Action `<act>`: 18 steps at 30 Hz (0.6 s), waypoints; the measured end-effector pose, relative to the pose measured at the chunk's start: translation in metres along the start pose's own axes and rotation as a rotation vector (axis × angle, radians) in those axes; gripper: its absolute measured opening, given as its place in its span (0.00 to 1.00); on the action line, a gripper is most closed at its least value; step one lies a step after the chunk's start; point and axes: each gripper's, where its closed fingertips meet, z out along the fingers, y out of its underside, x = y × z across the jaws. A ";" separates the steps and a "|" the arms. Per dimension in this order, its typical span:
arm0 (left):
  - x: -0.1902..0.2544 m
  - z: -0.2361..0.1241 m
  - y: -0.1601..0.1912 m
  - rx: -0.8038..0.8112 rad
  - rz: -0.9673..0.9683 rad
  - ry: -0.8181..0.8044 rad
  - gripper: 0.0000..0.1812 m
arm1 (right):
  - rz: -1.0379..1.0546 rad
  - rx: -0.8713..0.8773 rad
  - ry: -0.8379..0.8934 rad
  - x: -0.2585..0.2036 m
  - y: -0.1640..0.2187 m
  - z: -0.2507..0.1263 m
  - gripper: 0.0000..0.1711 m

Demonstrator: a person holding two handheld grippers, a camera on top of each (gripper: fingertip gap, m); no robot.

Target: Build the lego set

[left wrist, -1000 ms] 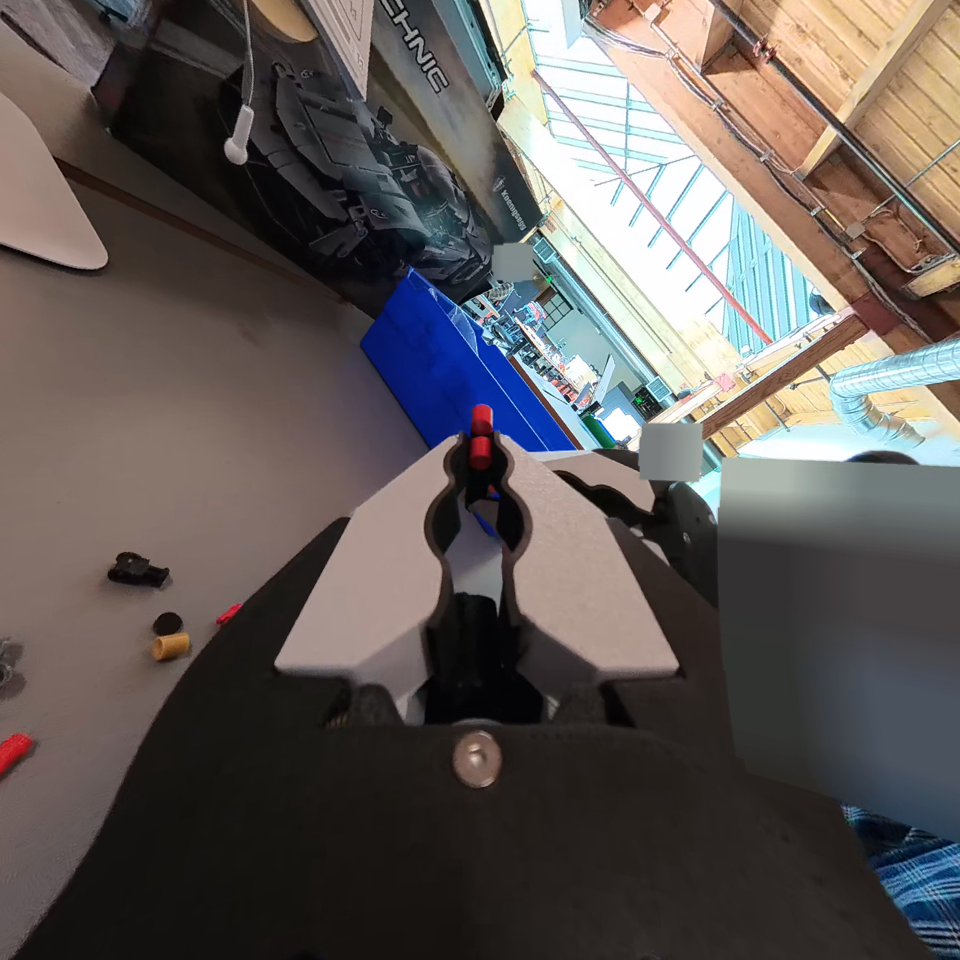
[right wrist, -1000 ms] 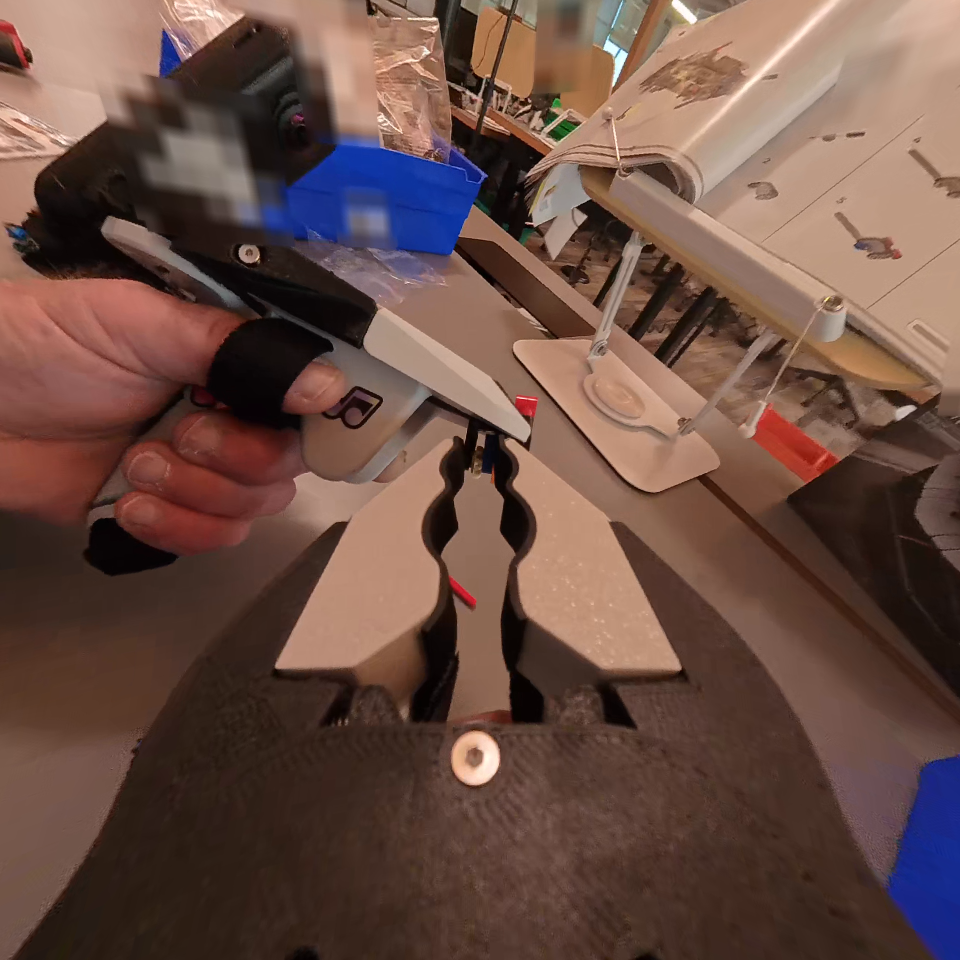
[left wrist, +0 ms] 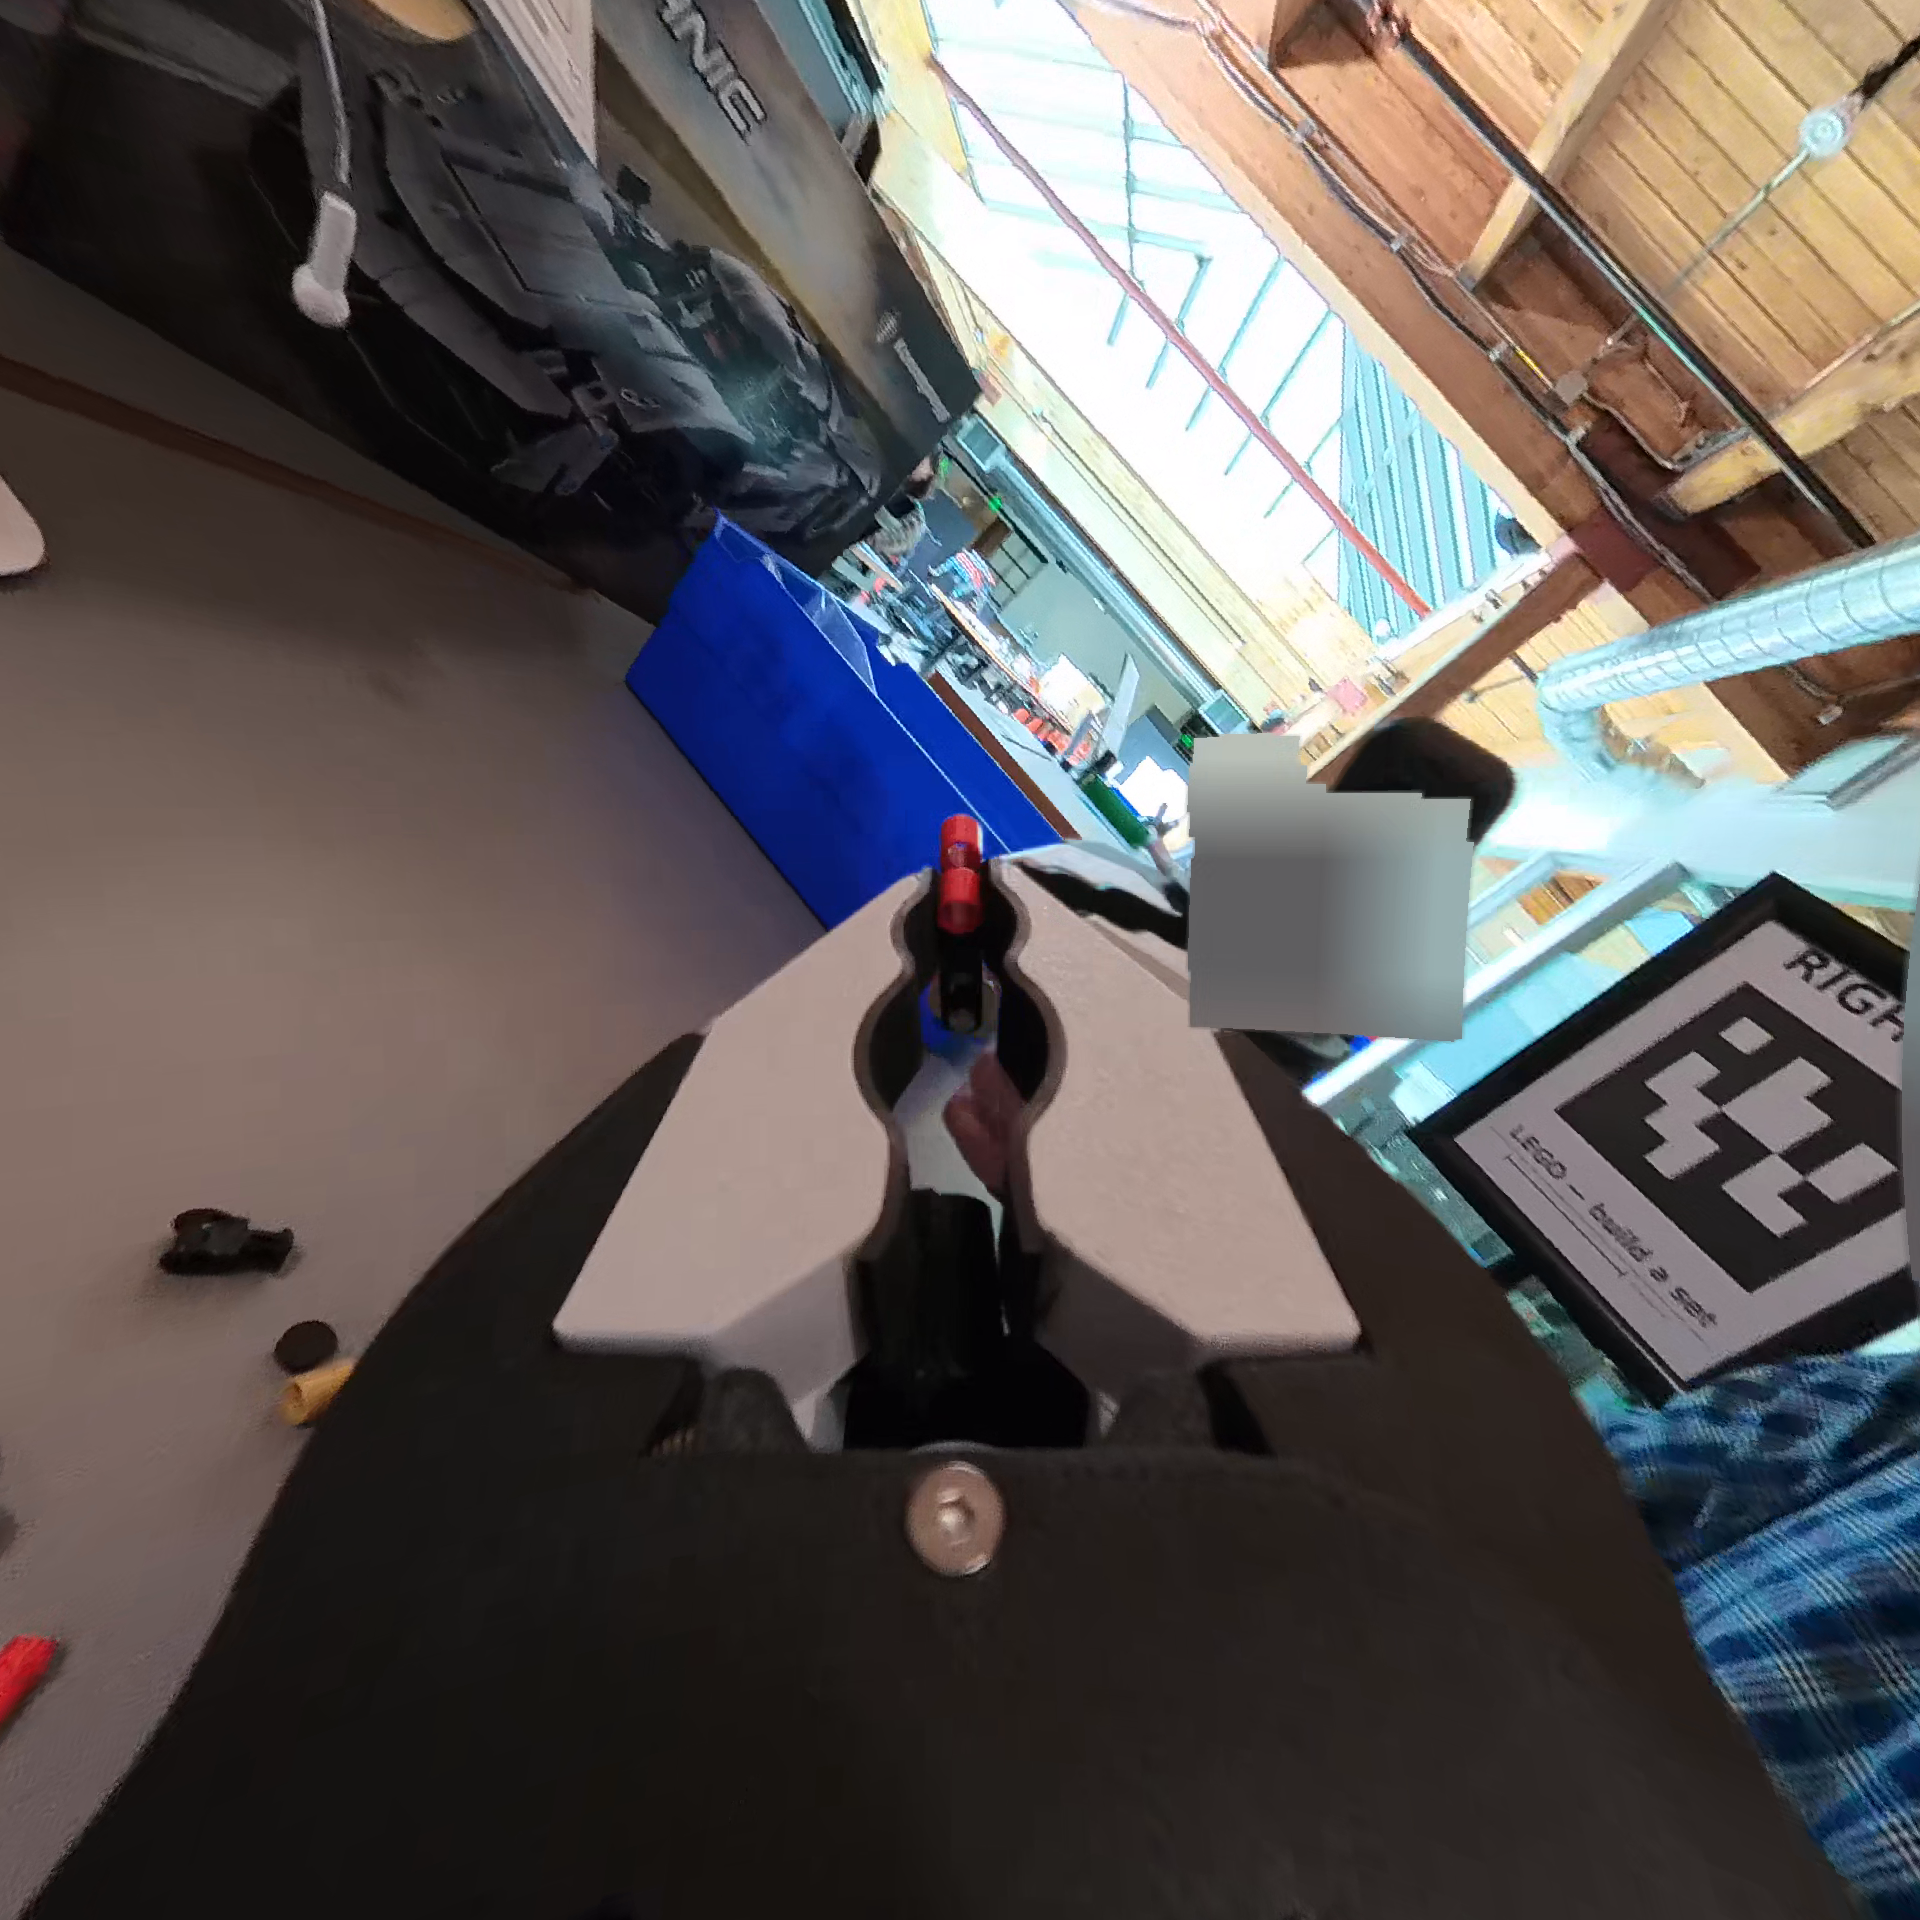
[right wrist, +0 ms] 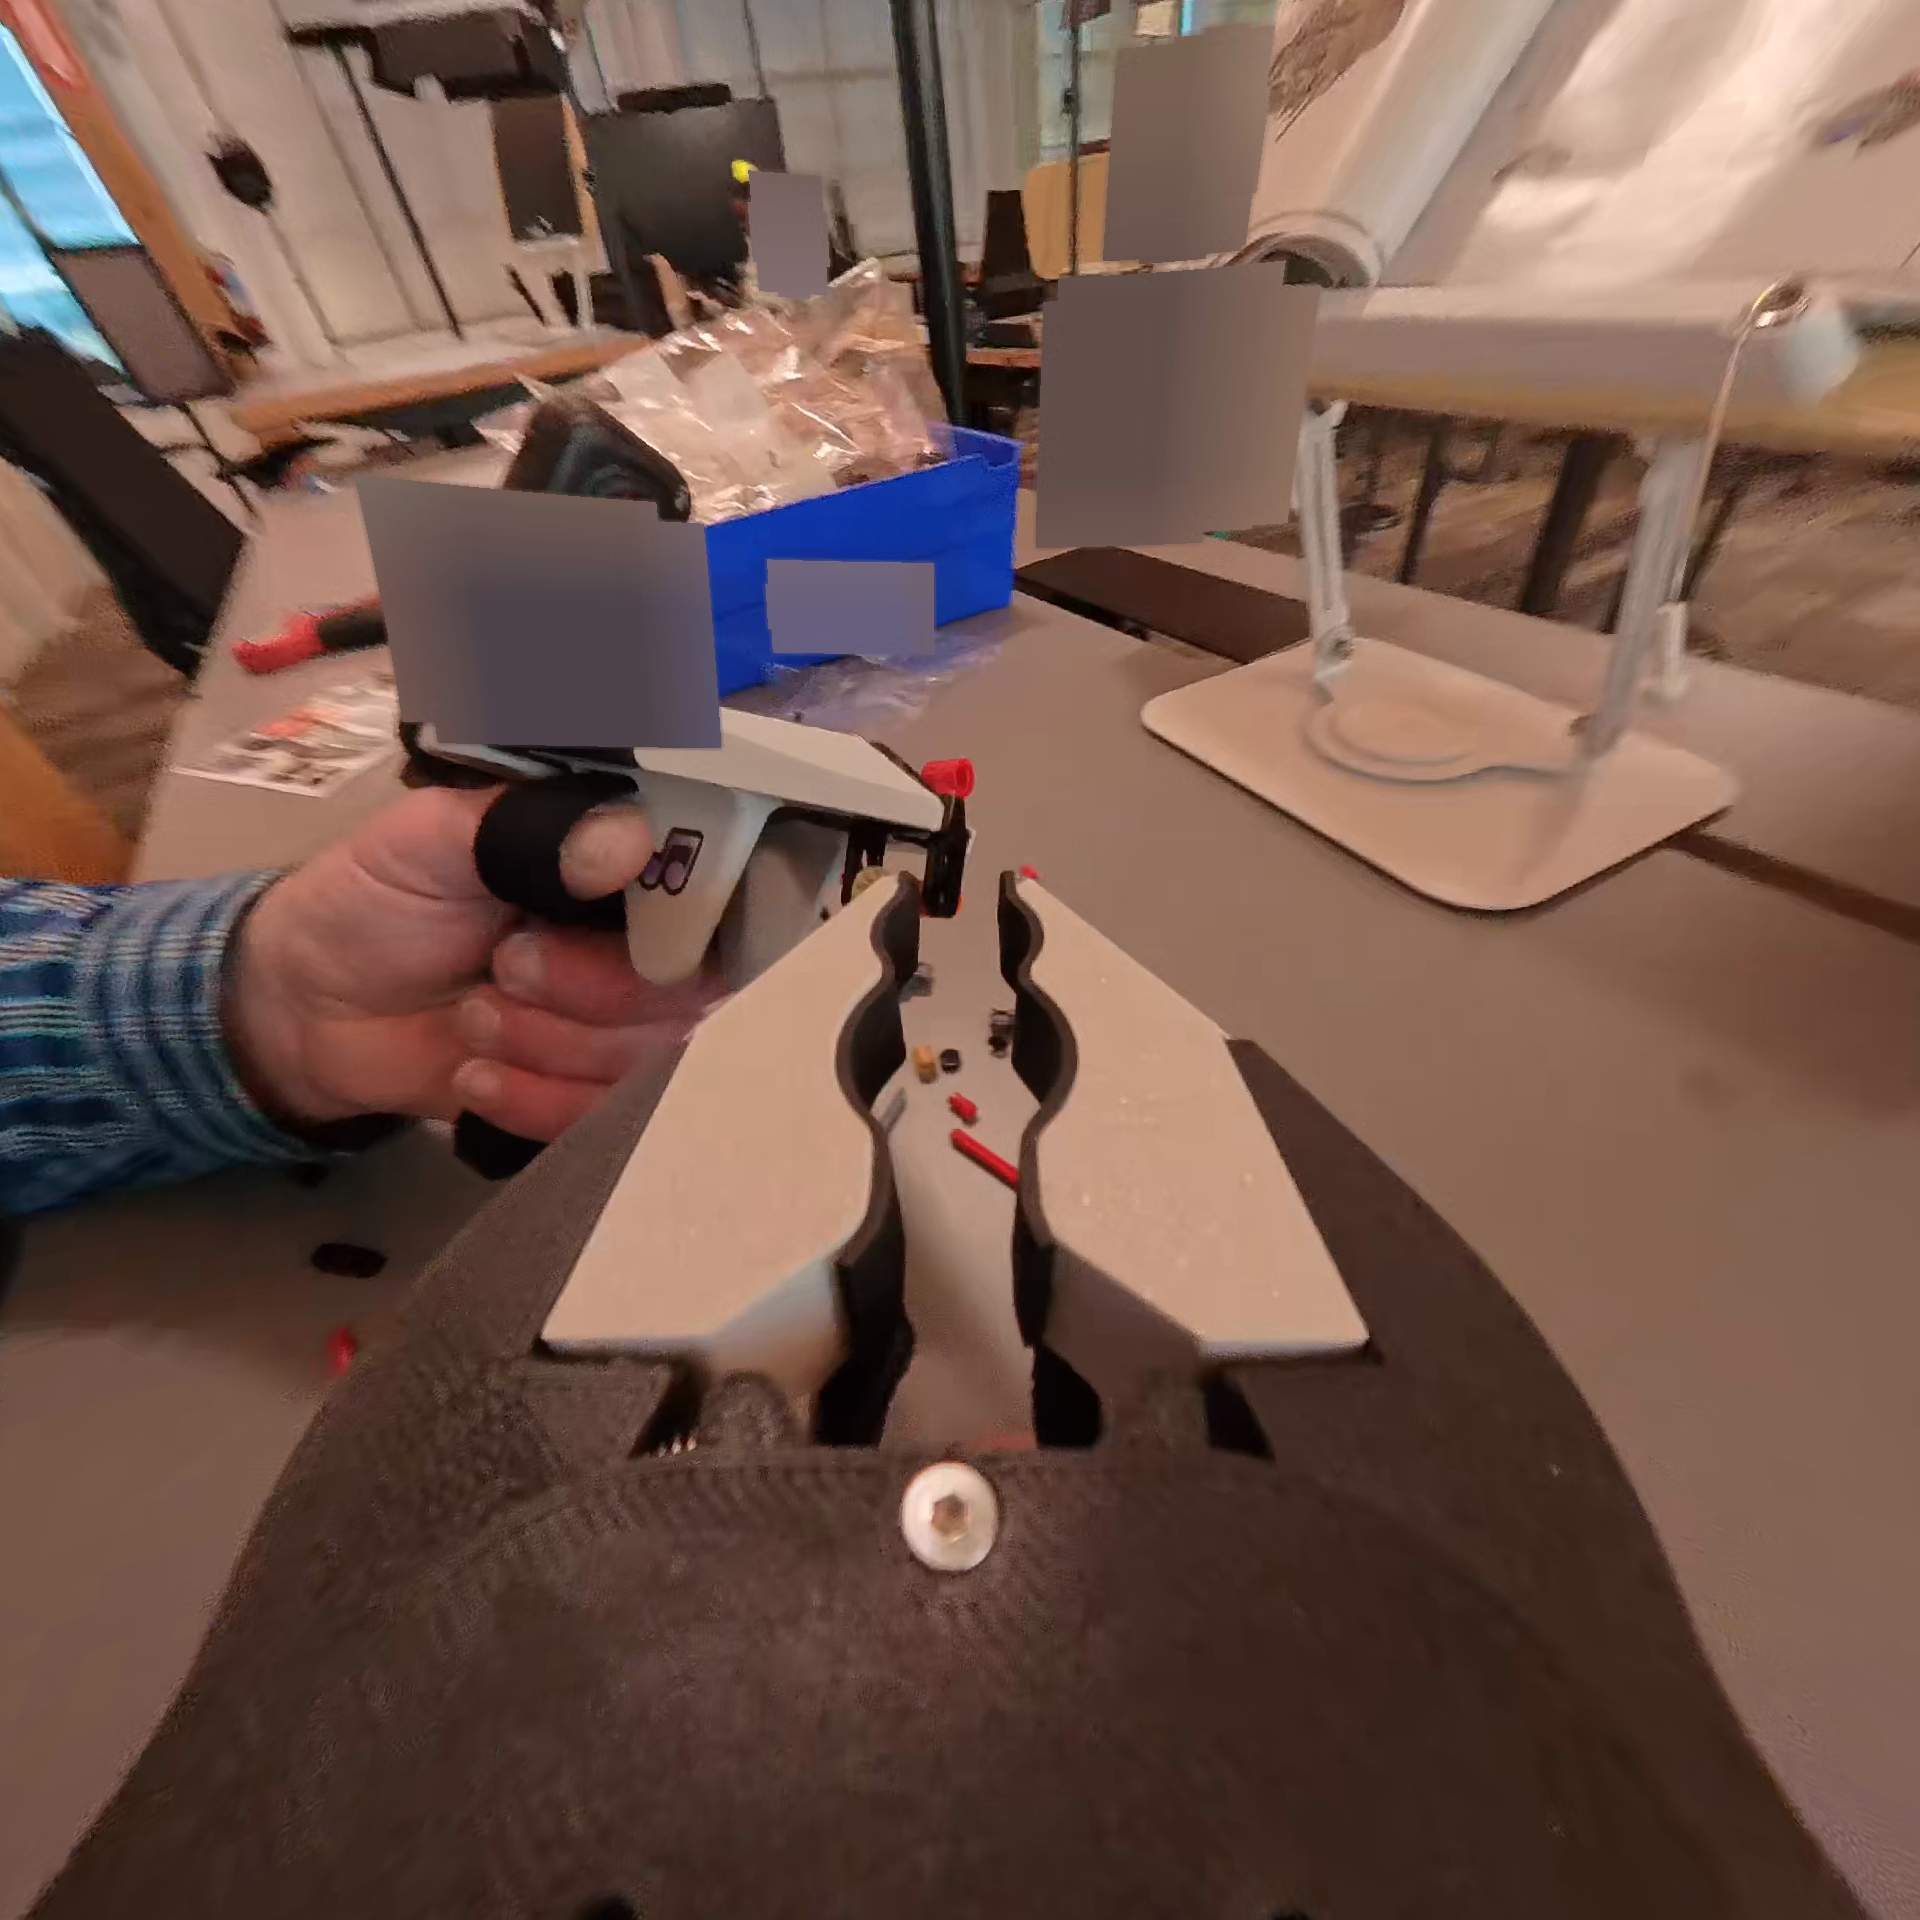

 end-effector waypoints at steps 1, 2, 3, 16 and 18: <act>0.001 0.000 0.002 -0.014 0.003 0.009 0.03 | 0.021 0.004 -0.028 -0.001 0.000 -0.001 0.06; 0.002 0.001 0.004 -0.040 0.011 0.016 0.03 | 0.041 -0.001 -0.054 -0.002 0.002 -0.001 0.06; 0.003 0.001 0.006 -0.060 0.010 0.034 0.03 | 0.066 -0.001 -0.082 -0.003 0.003 -0.001 0.07; 0.018 0.001 0.013 -0.158 0.155 0.083 0.11 | 0.255 0.075 -0.186 -0.005 -0.004 -0.004 0.02; 0.019 -0.003 0.010 -0.149 0.182 0.086 0.14 | 0.320 0.140 -0.174 0.004 -0.013 -0.010 0.02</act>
